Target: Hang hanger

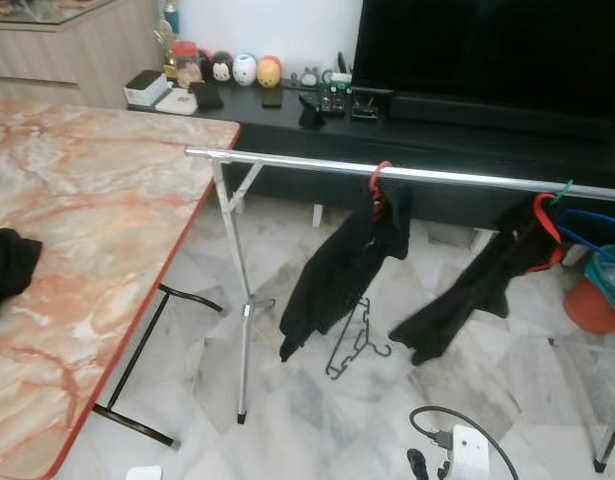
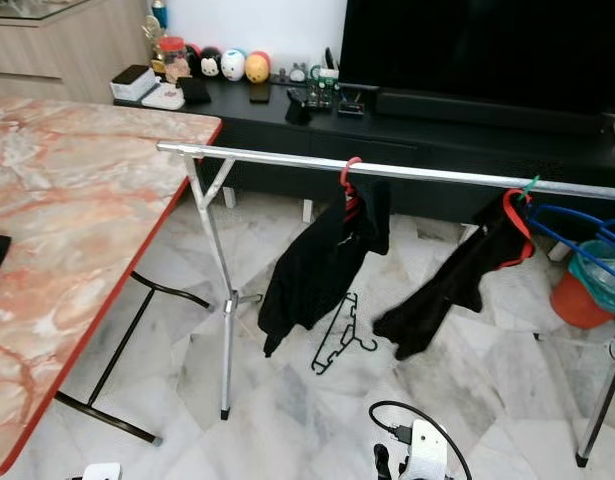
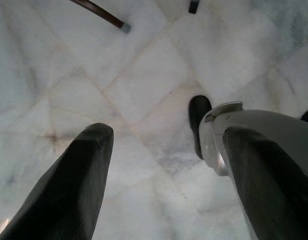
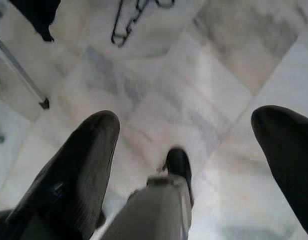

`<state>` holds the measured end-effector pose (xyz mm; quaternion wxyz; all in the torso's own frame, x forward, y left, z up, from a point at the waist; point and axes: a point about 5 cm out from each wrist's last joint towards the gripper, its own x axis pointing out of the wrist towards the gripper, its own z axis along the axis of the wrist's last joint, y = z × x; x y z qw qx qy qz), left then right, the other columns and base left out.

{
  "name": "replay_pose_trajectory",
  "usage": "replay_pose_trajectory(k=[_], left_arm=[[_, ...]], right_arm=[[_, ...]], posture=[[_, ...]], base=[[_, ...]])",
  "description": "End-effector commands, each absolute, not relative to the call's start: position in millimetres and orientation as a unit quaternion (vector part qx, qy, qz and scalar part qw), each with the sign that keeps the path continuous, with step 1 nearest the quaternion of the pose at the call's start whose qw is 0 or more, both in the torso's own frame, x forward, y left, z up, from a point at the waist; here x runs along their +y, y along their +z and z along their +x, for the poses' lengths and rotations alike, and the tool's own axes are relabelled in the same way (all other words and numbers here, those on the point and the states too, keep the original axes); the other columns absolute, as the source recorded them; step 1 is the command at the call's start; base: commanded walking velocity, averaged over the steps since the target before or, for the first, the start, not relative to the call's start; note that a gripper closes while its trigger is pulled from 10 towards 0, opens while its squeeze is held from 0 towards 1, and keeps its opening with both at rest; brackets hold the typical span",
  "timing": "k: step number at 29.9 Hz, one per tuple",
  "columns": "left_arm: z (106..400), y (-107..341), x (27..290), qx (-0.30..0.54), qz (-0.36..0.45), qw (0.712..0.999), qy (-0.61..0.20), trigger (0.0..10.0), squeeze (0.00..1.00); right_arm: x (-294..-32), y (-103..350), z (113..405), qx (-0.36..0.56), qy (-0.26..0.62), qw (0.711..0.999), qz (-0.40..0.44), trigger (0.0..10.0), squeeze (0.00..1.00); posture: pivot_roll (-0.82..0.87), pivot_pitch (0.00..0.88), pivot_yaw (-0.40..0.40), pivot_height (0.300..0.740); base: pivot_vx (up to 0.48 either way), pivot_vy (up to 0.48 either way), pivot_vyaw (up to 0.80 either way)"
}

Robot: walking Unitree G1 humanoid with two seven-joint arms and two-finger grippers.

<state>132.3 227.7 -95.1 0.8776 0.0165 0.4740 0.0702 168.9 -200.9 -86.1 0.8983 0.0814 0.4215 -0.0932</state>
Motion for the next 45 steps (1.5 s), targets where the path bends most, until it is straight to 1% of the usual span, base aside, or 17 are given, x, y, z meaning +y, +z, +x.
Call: replay_pose_trajectory(k=[1,4,13,22,26,28,34,45], left_arm=[[125,-98,227,0.490,0.021,0.869,0.067,10.0,0.00],[126,-98,227,0.490,0.021,0.869,0.066,10.0,0.00],[126,-98,227,0.489,0.019,0.869,0.066,10.0,0.00],[126,-98,227,0.490,0.020,0.869,0.063,10.0,0.00],[126,-98,227,0.489,0.020,0.870,0.063,10.0,0.00],[126,-98,227,0.489,0.020,0.870,0.063,10.0,0.00],[126,-98,227,0.488,0.022,0.870,0.062,10.0,0.00],[127,-98,227,0.487,0.022,0.871,0.063,10.0,0.00]], right_arm=[[-199,-82,177,0.408,-0.081,0.906,0.077,10.0,0.00],[-198,-82,179,0.406,-0.085,0.906,0.090,10.0,0.00],[-196,-82,178,0.404,-0.081,0.906,0.098,10.0,0.00],[-193,-82,180,0.404,-0.066,0.908,0.090,10.0,0.00],[-188,-83,179,0.408,-0.054,0.907,0.091,10.0,0.00],[-186,-83,178,0.407,-0.055,0.906,0.103,10.0,0.00],[-187,-83,178,0.408,-0.053,0.906,0.096,10.0,0.00],[-188,-82,180,0.402,-0.059,0.909,0.093,10.0,0.00]], posture=[[-0.01,0.018,-0.007,0.740],[-0.01,0.018,-0.008,0.740],[-0.01,0.018,-0.007,0.740],[-0.01,0.015,-0.007,0.740],[-0.01,0.016,-0.007,0.740],[-0.01,0.015,-0.008,0.740],[-0.01,0.020,-0.008,0.740],[-0.01,0.020,-0.008,0.740]], base=[[0.000,0.000,0.80],[0.000,0.000,0.57],[0.000,0.000,0.00],[0.260,0.000,0.00],[0.269,0.000,0.80],[0.270,0.000,0.00],[0.269,0.000,0.00],[0.000,0.000,0.00]])
